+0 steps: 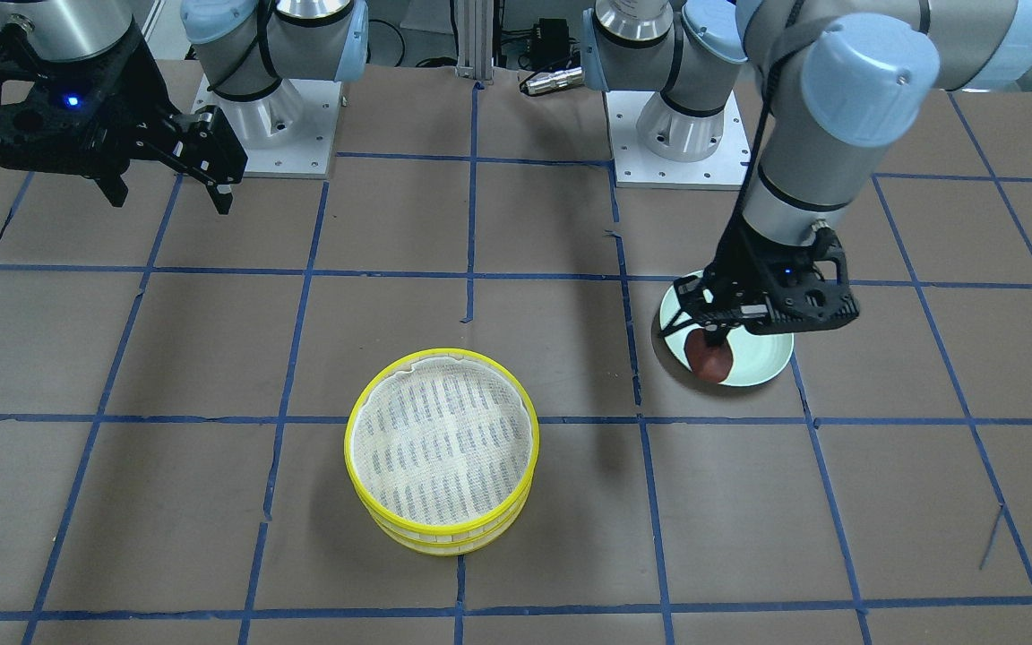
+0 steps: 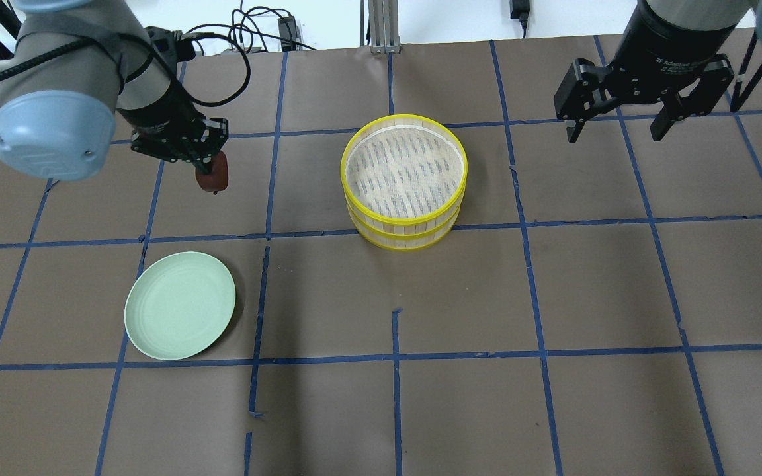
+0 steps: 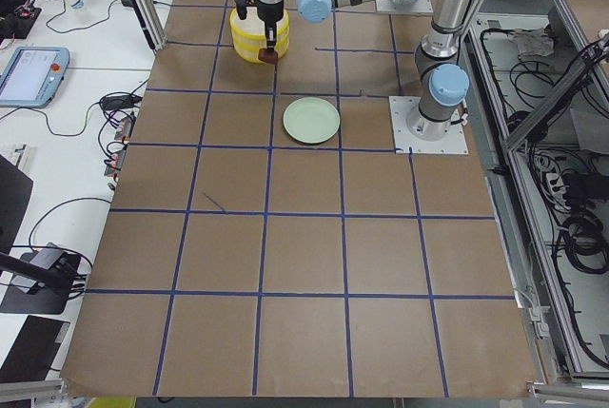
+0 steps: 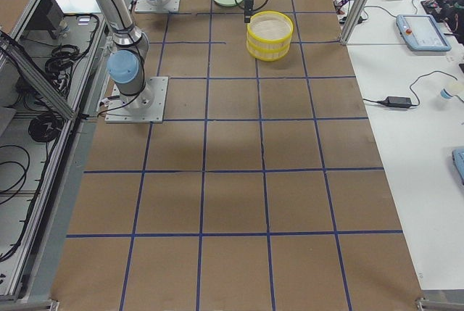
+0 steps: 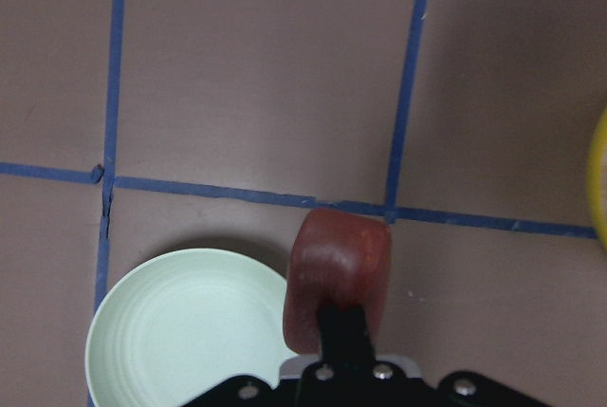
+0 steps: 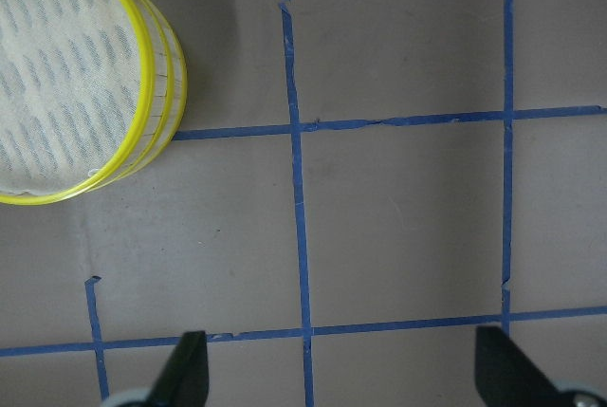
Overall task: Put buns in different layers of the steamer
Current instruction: 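Carry the red bun with the left gripper and place it on the top steamer layer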
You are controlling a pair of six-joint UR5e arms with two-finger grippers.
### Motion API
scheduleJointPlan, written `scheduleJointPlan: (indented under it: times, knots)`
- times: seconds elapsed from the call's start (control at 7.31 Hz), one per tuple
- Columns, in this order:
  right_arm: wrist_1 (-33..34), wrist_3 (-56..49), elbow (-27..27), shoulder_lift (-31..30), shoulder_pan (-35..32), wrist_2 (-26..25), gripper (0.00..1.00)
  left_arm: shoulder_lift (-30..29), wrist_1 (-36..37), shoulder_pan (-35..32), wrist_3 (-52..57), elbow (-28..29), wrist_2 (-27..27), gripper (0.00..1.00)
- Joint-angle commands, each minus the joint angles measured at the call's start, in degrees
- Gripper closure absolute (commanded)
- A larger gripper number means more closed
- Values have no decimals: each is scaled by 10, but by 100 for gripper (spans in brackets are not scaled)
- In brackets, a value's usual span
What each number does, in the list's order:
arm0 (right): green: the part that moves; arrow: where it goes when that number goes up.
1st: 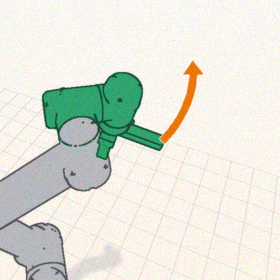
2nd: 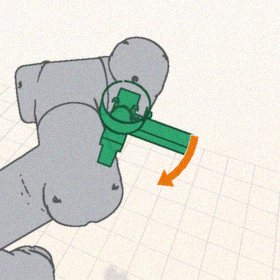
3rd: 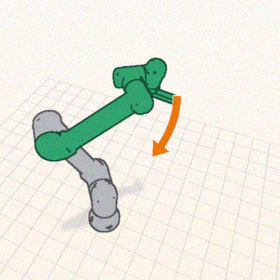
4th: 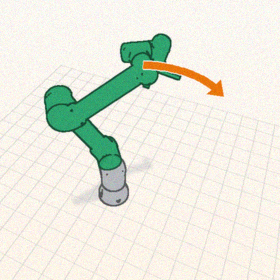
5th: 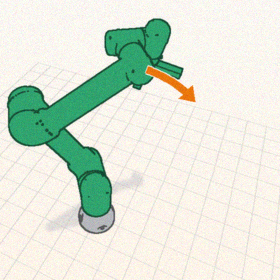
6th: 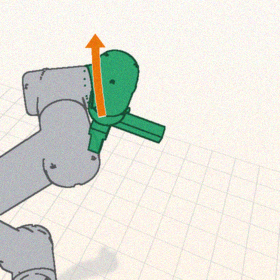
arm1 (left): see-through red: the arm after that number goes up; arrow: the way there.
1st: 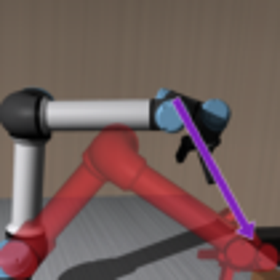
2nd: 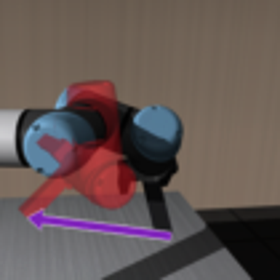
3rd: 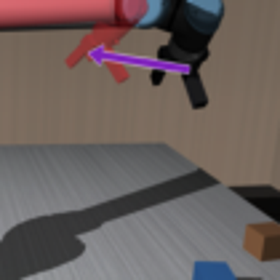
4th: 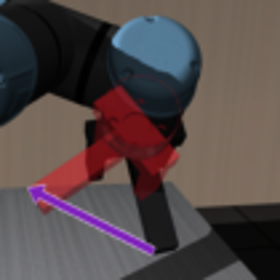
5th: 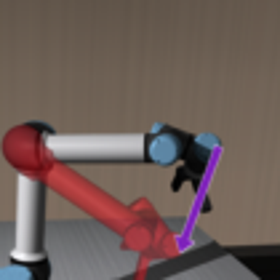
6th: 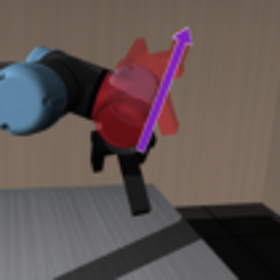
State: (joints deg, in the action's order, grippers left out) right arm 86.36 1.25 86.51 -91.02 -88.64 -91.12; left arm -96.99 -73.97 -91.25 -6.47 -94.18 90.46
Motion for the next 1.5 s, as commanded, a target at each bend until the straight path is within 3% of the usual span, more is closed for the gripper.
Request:
scheduleJointPlan:
  times: [0.0, 0.14, 0.27, 0.41, 0.55, 0.68, 0.82, 1.09, 1.37]
  knots:
    - [5, -5, 1, 1, 1, 7, 0, -22, 58, -115, -87, 28, -4, 95]
    - [5, -5, 1, 1, 2, 6, 0, -50, 102, -143, -134, 28, -7, 95]
    - [3, -6, 1, 0, 3, 6, 0, -95, 200, -161, -157, 29, -46, 94]
    - [0, -6, 1, -3, 3, 5, 0, -132, 271, -167, -162, 33, -53, 93]
    - [0, -6, 1, -3, 4, 5, 0, -150, 277, -169, -163, 43, -55, 76]
    - [0, -6, 1, -3, 1, 5, 0, -151, 277, -169, -170, 43, -73, 49]
    - [-1, -6, 1, -4, 1, 5, 0, -146, 278, -169, -197, 43, -75, 0]
    - [0, -5, 2, -4, 1, 5, 0, -114, 265, -160, -183, 37, -67, 0]
    - [0, -5, 2, -4, 1, 6, 0, -25, 66, -81, -31, 29, -67, 0]
